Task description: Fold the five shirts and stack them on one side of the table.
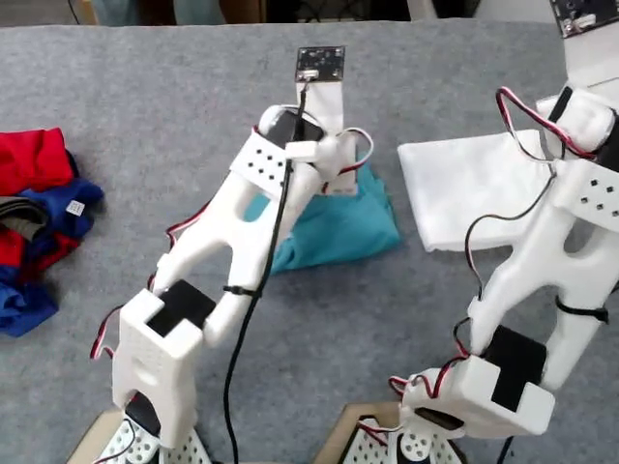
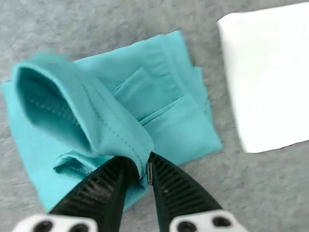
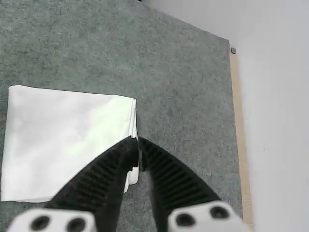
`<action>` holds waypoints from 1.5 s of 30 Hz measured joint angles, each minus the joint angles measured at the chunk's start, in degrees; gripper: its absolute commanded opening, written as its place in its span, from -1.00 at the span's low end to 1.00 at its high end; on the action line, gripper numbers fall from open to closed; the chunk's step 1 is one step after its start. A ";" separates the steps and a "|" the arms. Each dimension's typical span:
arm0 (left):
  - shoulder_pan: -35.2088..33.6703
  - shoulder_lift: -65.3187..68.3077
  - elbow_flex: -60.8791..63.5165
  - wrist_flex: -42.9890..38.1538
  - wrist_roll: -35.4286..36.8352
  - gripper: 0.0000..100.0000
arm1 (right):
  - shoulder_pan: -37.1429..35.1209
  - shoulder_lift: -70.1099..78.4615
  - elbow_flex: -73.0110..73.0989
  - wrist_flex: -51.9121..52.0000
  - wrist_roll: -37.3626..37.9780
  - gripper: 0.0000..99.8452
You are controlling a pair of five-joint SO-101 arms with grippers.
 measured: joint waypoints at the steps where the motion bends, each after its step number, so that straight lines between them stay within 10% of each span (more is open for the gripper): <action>1: 0.44 0.00 0.00 -0.70 0.79 -0.94 | 0.00 0.00 0.00 0.00 0.00 -0.97; 13: 3.87 4.92 -0.62 -7.82 10.37 -0.44 | 0.00 0.00 0.00 0.00 0.00 -0.97; 20: 2.81 4.22 -2.64 -6.77 14.07 -0.52 | -0.26 0.00 0.00 0.00 0.00 -0.97; 25: -7.30 1.14 -5.27 -2.73 8.97 -0.96 | -8.79 0.00 3.96 0.00 0.00 -0.97; 36: -39.21 12.92 14.68 -15.12 2.73 -0.94 | -39.56 20.31 12.92 -8.79 -8.09 -0.97; 45: -41.58 14.51 18.29 -22.15 -4.22 -0.94 | -44.66 37.89 3.96 -6.77 -17.93 -0.97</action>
